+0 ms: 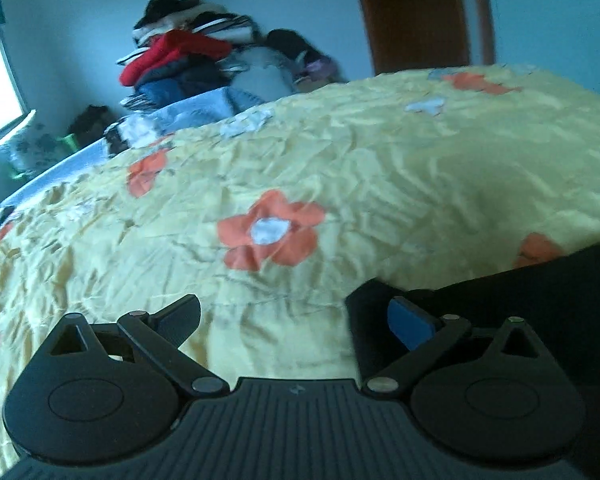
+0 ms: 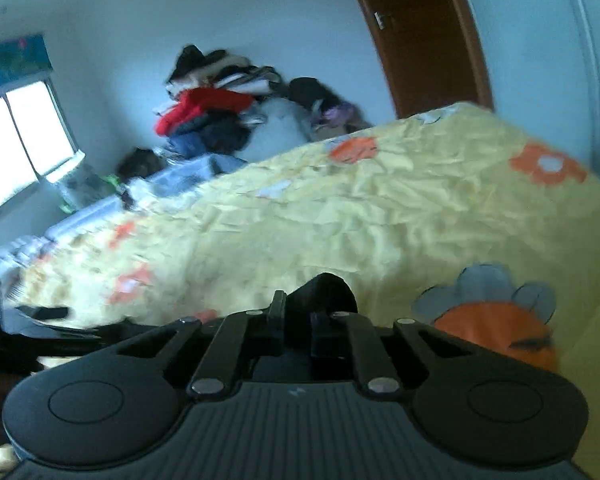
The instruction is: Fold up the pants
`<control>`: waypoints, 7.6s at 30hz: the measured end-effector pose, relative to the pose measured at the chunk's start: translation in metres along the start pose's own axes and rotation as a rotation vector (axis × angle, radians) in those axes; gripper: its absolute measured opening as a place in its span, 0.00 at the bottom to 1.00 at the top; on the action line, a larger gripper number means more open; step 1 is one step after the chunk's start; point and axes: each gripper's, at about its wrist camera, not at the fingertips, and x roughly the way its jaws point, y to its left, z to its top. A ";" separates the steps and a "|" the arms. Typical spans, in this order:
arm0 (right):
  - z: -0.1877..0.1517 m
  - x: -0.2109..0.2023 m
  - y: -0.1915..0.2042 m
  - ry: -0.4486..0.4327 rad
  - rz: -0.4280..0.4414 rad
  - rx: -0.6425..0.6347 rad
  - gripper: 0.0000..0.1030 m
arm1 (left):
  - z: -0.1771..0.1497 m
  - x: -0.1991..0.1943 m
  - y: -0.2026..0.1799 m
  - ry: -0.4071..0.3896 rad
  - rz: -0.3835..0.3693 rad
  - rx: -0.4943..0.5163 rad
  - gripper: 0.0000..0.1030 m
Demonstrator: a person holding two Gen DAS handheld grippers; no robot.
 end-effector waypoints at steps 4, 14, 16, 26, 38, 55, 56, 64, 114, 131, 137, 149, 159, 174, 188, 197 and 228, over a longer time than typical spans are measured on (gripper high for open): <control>-0.008 -0.007 -0.003 0.051 -0.062 -0.012 0.38 | -0.003 -0.016 0.007 -0.032 0.034 -0.009 0.97; -0.042 -0.034 0.029 0.080 -0.060 -0.215 0.73 | -0.035 -0.059 -0.025 -0.047 -0.078 0.142 0.99; -0.041 -0.045 0.019 0.046 -0.054 -0.123 0.77 | -0.042 -0.067 -0.021 -0.056 -0.052 0.129 0.99; -0.053 -0.070 -0.027 0.036 0.109 0.188 0.77 | -0.064 -0.088 0.019 0.050 -0.327 -0.147 1.00; -0.069 -0.052 0.017 0.125 0.135 0.077 0.78 | -0.084 -0.081 0.005 0.062 -0.430 -0.241 0.82; -0.095 -0.121 0.092 -0.036 -0.188 -0.310 0.97 | -0.117 -0.187 -0.034 -0.094 -0.253 -0.073 0.99; -0.098 -0.122 0.098 -0.007 -0.171 -0.349 0.97 | -0.119 -0.188 -0.034 -0.077 -0.271 -0.075 0.99; -0.126 -0.129 0.114 0.077 -0.091 -0.410 0.97 | -0.141 -0.183 -0.023 0.000 -0.292 -0.145 0.99; -0.165 -0.093 0.134 0.073 -0.263 -0.221 1.00 | -0.165 -0.172 -0.027 -0.009 -0.164 -0.232 1.00; -0.164 -0.086 0.136 0.049 -0.246 -0.239 1.00 | -0.167 -0.173 -0.025 -0.007 -0.128 -0.254 1.00; -0.164 -0.086 0.136 0.048 -0.246 -0.239 1.00 | -0.167 -0.173 -0.025 -0.007 -0.128 -0.254 1.00; -0.165 -0.085 0.136 0.048 -0.246 -0.239 1.00 | -0.167 -0.173 -0.025 -0.008 -0.129 -0.254 1.00; -0.165 -0.085 0.136 0.048 -0.246 -0.238 1.00 | -0.167 -0.173 -0.025 -0.008 -0.128 -0.253 1.00; -0.165 -0.085 0.135 0.048 -0.246 -0.238 1.00 | -0.168 -0.173 -0.025 -0.008 -0.128 -0.253 1.00; -0.165 -0.085 0.135 0.048 -0.246 -0.238 1.00 | -0.168 -0.173 -0.025 -0.008 -0.128 -0.253 1.00; -0.165 -0.085 0.135 0.048 -0.246 -0.238 1.00 | -0.168 -0.173 -0.025 -0.008 -0.128 -0.253 1.00; -0.165 -0.085 0.135 0.048 -0.246 -0.237 1.00 | -0.168 -0.173 -0.025 -0.009 -0.128 -0.253 1.00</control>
